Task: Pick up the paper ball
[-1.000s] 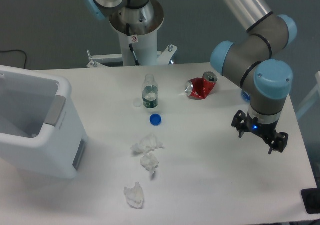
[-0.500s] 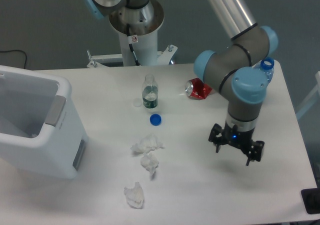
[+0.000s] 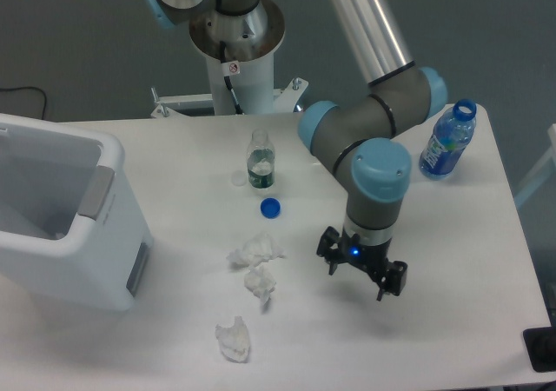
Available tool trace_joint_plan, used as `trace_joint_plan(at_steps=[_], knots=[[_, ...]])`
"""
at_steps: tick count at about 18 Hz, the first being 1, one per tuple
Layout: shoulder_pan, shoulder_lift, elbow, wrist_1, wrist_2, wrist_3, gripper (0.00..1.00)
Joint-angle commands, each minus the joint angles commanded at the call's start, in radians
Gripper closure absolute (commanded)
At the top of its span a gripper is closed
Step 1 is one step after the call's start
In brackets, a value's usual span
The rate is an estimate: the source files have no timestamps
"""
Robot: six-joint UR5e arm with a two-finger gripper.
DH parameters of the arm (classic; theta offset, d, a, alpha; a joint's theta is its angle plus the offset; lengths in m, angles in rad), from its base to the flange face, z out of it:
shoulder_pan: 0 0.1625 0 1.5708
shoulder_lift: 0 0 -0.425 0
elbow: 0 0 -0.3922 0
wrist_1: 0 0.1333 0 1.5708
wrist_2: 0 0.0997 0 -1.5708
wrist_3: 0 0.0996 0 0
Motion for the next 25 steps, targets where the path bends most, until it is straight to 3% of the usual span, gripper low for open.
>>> trace_joint_plan(at_steps=[5,16,22,25], knots=[[-0.060,-0.015,0.020,0.002,0.000,-0.083,0.00],[-0.213,-0.061,0.025,0.009,0.005,-0.117,0.00],[-0.242,-0.141,0.126,0.011,0.008,-0.177,0.00],[-0.250,-0.143,0.129,0.011,0.008,-0.180,0.00]])
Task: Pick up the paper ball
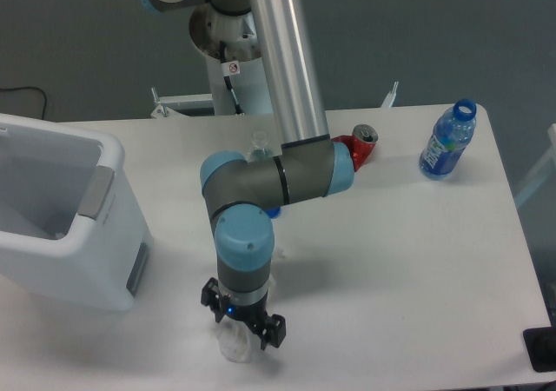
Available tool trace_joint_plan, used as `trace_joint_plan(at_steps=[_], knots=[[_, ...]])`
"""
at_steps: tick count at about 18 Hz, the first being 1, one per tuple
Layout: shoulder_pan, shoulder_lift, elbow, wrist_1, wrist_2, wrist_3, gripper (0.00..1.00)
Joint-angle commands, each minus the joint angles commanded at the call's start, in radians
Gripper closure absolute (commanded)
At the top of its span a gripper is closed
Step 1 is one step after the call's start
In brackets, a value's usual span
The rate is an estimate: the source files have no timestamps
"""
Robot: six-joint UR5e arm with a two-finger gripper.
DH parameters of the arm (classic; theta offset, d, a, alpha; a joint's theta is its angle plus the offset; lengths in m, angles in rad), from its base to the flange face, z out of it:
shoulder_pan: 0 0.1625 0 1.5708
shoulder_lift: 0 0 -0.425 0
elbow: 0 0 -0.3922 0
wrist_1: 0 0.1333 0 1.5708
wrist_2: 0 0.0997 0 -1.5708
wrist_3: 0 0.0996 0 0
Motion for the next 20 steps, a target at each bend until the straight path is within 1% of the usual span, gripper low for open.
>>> trace_joint_plan(at_steps=[3,6,10,13,14,15,16,18,20], knots=[[-0.002,-0.008,0.000,0.000,0.012,-0.002,0.00],[-0.020,-0.014,-0.006,0.000,0.073,-0.008,0.00],[-0.020,-0.015,-0.005,0.000,0.080,-0.009,0.01],[-0.020,-0.024,0.002,0.002,0.080,-0.031,0.09],[-0.020,-0.025,0.002,0.002,0.080,-0.031,0.15],[-0.020,-0.025,0.002,0.002,0.080,-0.032,0.23],[-0.020,-0.026,0.002,0.002,0.080,-0.032,0.37],[-0.020,-0.028,0.002,0.002,0.080,-0.032,0.62],[-0.020,-0.028,0.002,0.002,0.080,-0.032,0.83]])
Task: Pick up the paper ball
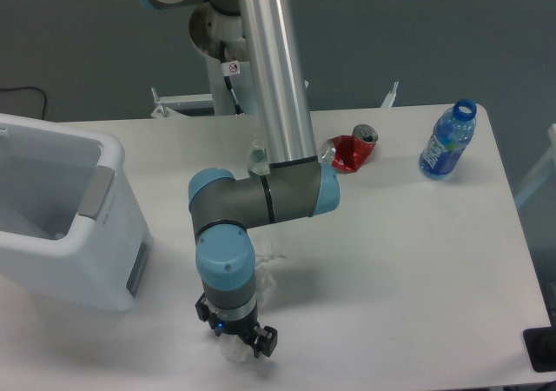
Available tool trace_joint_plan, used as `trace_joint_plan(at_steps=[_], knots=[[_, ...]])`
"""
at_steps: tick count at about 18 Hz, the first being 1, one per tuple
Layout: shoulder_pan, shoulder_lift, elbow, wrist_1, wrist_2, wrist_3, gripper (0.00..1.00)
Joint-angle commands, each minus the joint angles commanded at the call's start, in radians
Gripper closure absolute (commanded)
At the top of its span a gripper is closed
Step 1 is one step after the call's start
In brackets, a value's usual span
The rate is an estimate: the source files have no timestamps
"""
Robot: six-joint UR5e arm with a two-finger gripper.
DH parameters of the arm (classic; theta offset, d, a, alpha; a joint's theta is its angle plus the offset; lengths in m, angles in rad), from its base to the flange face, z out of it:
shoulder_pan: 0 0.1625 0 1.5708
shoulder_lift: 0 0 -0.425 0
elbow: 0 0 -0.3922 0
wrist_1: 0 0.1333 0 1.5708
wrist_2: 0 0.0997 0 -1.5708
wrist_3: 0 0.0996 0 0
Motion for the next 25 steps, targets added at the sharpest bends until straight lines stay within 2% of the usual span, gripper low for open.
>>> trace_joint_plan(at_steps=[2,3,11,16,20,23,25], knots=[[0.000,0.003,0.000,0.000,-0.002,0.003,0.98],[0.000,0.005,0.000,0.000,-0.002,0.003,1.00],[0.011,0.057,-0.009,-0.005,-0.005,-0.003,1.00],[0.084,0.129,-0.031,-0.017,0.006,-0.002,0.98],[0.139,0.170,-0.015,-0.106,0.020,0.044,1.00],[0.163,0.195,-0.002,-0.144,0.020,0.087,1.00],[0.184,0.221,0.005,-0.233,0.023,0.168,1.00]])
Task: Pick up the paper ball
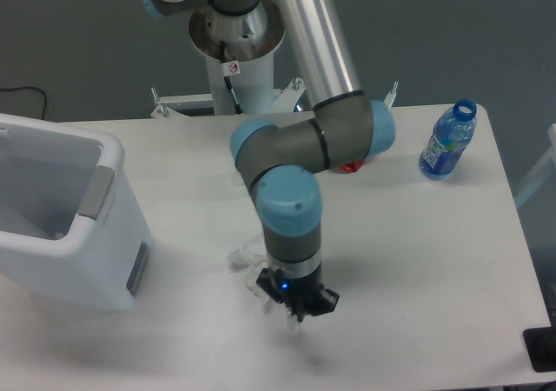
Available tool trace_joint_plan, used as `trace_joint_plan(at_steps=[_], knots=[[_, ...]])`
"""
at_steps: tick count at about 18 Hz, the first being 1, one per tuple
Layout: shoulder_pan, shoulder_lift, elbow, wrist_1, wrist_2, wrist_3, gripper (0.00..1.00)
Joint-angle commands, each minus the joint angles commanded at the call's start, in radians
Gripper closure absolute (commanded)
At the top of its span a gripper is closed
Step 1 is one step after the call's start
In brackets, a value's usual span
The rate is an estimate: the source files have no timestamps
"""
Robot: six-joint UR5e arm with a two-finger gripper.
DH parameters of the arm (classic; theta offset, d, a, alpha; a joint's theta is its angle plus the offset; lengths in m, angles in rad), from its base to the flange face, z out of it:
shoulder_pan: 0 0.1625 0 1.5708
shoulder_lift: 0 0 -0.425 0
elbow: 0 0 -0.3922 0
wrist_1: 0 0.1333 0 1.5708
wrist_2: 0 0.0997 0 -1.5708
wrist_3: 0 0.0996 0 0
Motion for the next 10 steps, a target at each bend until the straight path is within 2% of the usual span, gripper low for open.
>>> trace_joint_plan(at_steps=[2,4,7,10], knots=[[0.017,0.025,0.012,-0.080,-0.003,0.095,1.00],[0.034,0.034,0.032,-0.123,-0.005,0.120,1.00],[0.052,0.034,0.103,-0.242,-0.014,0.172,1.00],[0.065,0.037,0.114,-0.260,-0.014,0.204,1.00]])
